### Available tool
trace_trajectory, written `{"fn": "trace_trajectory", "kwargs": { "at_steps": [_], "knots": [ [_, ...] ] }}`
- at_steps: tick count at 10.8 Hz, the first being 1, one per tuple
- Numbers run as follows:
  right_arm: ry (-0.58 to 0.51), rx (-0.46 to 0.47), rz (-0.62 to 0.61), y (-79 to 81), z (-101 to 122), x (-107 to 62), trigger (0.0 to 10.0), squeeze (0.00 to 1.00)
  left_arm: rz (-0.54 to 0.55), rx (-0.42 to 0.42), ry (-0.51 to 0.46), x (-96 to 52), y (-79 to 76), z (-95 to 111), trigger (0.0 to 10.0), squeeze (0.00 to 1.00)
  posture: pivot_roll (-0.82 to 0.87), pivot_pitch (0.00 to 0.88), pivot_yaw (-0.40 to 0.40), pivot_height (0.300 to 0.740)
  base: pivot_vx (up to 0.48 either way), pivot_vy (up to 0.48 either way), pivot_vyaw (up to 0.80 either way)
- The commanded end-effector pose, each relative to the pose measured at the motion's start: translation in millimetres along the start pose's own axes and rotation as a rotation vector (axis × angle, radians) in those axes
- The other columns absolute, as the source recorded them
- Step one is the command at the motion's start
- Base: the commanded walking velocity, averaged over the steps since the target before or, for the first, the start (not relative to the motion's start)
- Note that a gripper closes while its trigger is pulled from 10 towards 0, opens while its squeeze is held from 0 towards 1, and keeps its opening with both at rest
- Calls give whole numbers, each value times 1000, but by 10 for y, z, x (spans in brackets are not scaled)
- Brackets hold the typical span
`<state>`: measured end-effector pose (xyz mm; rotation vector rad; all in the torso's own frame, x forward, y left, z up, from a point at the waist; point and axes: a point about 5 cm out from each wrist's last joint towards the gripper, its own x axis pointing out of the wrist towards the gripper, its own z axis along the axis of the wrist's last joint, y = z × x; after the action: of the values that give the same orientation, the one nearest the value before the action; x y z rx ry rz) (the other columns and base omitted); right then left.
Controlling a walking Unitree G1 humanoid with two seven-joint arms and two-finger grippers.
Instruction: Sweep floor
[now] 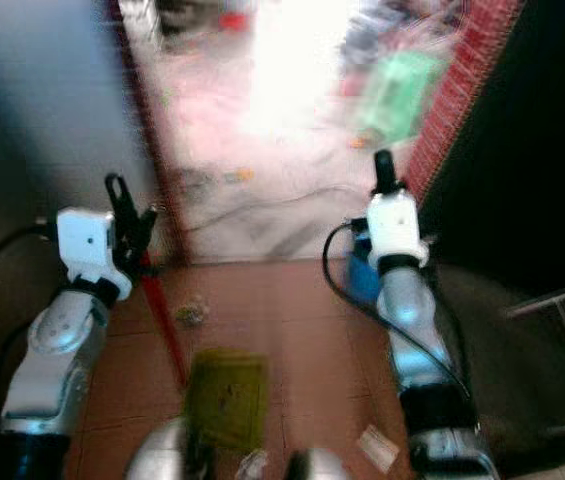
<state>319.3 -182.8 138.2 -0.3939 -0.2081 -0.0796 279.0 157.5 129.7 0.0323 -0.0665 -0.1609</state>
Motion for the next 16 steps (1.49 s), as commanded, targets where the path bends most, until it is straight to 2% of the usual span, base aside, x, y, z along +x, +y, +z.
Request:
{"fn": "trace_trajectory", "kwargs": {
  "at_steps": [1, 4, 6, 7, 8, 10, 11, 13, 15, 16],
  "knots": [
    [-80, -23, -25, -79, 156, 58, 10000, 0, -15, 17, -58, 59, -10, 149, 10000, 0, -46, 18, -32, 740, 0, 0, 0],
    [-77, -23, -17, -48, 144, 42, 10000, 0, -2, 26, -65, 64, 15, 158, 10000, 0, -44, 20, -33, 740, 0, 0, 0],
    [-65, -20, -16, -42, 124, 42, 10000, 0, 69, 111, -72, 83, 164, 176, 10000, 0, -39, 19, -35, 740, 0, 0, 0],
    [-51, -13, -18, -38, 107, 52, 10000, 0, 89, 121, -66, 92, 197, 167, 10000, 0, -39, 19, -35, 740, 0, 0, 0],
    [-32, -1, -21, -29, 84, 56, 10000, 0, 83, 166, -59, 90, 169, 159, 10000, 0, -37, 13, -34, 740, 0, 0, 0],
    [-4, 19, -22, -20, 49, 54, 10000, 0, 51, 320, -46, 107, 47, 142, 10000, 0, -39, 21, -30, 740, 0, 0, 0],
    [1, 25, -20, -11, 45, 53, 10000, 0, 37, 321, -41, 139, -19, 113, 10000, 0, -40, 27, -30, 740, 0, 0, 0],
    [62, 72, -25, 26, -17, 55, 10000, 0, -2, 330, -20, 291, -250, 33, 10000, 0, -51, 29, -25, 740, 0, 0, 0],
    [99, 106, -57, -7, -52, 75, 10000, 0, -42, 321, 3, 420, -468, -102, 10000, 0, -68, 29, -19, 740, 0, 0, 0],
    [104, 110, -61, -14, -54, 79, 10000, 0, -45, 300, 3, 454, -511, -123, 10000, 0, -73, 29, -17, 740, 0, 0, 0]
  ]
}}
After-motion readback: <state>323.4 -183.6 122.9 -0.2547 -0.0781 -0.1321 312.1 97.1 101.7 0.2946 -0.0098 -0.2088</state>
